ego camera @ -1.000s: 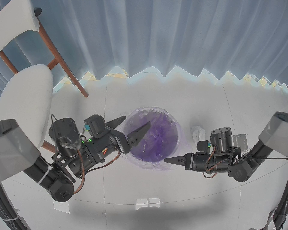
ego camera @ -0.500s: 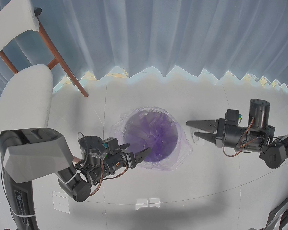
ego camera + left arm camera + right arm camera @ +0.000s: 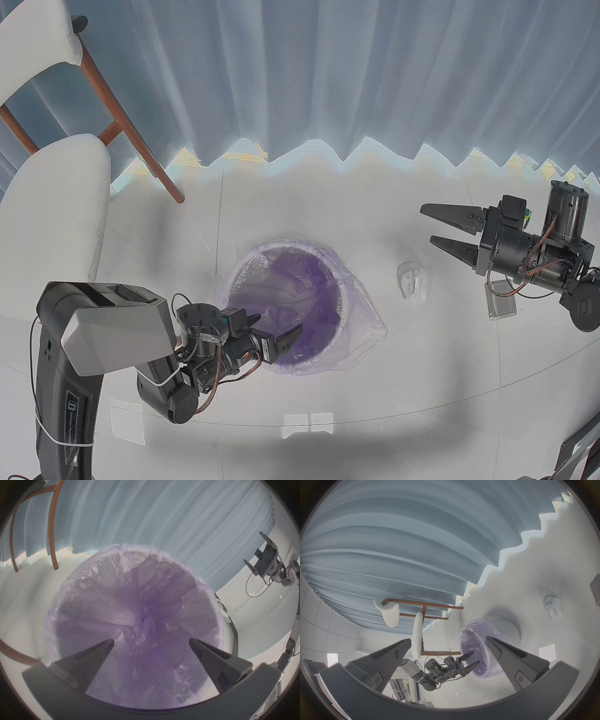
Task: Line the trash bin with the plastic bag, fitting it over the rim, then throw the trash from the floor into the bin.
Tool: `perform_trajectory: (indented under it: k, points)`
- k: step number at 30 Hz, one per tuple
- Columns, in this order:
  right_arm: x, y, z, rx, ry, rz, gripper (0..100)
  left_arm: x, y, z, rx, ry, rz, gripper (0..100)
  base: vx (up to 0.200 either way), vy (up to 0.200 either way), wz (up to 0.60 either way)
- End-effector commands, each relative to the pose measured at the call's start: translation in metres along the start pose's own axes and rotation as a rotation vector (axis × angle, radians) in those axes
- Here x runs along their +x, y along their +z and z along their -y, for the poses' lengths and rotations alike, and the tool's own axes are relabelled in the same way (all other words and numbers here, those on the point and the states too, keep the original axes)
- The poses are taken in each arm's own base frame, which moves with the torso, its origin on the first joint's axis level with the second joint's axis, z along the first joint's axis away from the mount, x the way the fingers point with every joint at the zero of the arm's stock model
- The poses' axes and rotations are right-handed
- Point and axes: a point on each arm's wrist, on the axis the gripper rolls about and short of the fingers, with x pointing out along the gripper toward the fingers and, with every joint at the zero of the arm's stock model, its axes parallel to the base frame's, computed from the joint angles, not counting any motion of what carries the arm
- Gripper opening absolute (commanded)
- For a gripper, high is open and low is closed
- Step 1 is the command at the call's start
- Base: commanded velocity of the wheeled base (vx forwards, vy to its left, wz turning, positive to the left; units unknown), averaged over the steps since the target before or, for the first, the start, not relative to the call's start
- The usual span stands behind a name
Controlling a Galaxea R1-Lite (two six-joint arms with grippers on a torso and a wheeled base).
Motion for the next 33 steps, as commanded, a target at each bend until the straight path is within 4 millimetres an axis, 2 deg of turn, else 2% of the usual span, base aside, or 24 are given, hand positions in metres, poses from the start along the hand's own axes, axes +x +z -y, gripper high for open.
perform_trajectory:
  k: [1,5,10,13,18,25,29,33]
  points:
    - [0.001,0.000,0.003,0.005,-0.002,-0.006,100,0.007,0.006,0.007,0.018,-0.033,0.090,100,0.000,0.000,0.00]
    - [0.002,-0.001,0.004,0.006,0.002,-0.013,100,0.008,0.021,0.014,0.026,-0.052,0.140,100,0.000,0.000,0.00]
    - [0.001,0.000,0.004,0.006,0.001,-0.010,100,-0.003,0.050,0.031,0.037,-0.090,0.217,100,0.000,0.000,0.00]
    - [0.002,0.000,0.004,0.006,0.001,-0.010,100,-0.022,0.072,0.047,0.044,-0.101,0.268,100,0.000,0.000,0.00]
    - [0.002,0.000,0.004,0.005,0.001,-0.008,100,-0.063,0.092,0.071,0.036,-0.104,0.277,100,0.000,0.000,0.00]
    - [0.002,0.000,0.005,0.007,-0.001,-0.010,100,-0.088,0.075,0.077,0.038,0.130,-0.009,100,0.000,0.000,0.00]
    - [0.003,0.000,0.007,0.010,-0.004,-0.014,100,-0.092,0.056,0.062,0.051,0.283,-0.117,100,0.000,0.000,0.00]
    - [0.004,-0.001,0.007,0.011,-0.006,-0.016,100,-0.084,0.036,0.037,0.065,0.365,-0.188,100,0.000,0.000,0.00]
